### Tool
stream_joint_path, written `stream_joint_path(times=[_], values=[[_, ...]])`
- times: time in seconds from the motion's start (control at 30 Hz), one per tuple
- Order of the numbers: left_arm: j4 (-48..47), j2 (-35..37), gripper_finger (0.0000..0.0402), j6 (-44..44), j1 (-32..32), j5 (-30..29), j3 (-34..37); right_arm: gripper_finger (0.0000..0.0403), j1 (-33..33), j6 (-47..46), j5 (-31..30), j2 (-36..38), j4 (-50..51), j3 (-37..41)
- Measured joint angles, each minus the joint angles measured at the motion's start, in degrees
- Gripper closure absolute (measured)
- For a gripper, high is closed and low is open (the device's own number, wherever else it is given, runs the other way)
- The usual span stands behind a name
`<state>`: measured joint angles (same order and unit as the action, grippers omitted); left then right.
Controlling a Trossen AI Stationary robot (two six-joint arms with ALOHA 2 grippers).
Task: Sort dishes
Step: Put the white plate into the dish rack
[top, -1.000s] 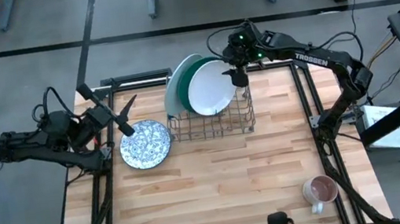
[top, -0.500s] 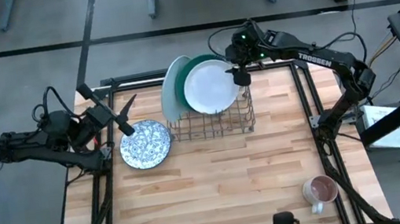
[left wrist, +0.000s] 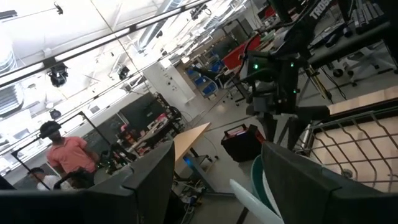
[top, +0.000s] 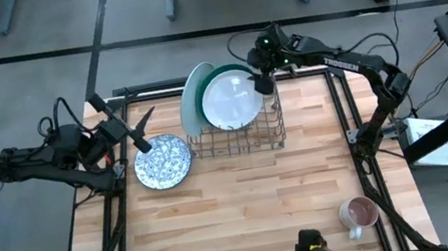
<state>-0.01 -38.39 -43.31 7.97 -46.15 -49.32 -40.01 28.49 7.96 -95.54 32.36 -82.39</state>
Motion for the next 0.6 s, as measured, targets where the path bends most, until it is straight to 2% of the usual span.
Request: stream_joint_path(times=[0.37,0.53,0.6], values=[[-0.59,-0.13,0.0172,0.37,-0.37,0.01,0.17,0.0178,0.61,4.88,1.48,-1.14,-7.39,0.04],[-0.81,-0.20,0.0172,0.36,-1.06,0.04,0.62,0.0180,1.92,8.97,7.00,-2.25,-11.77,0.02],[-0.90,-0.26,0.0172,0.36,-1.49,0.06,0.77,0.0180,2.82,10.71,7.31,-3.40,-12.66,0.02]])
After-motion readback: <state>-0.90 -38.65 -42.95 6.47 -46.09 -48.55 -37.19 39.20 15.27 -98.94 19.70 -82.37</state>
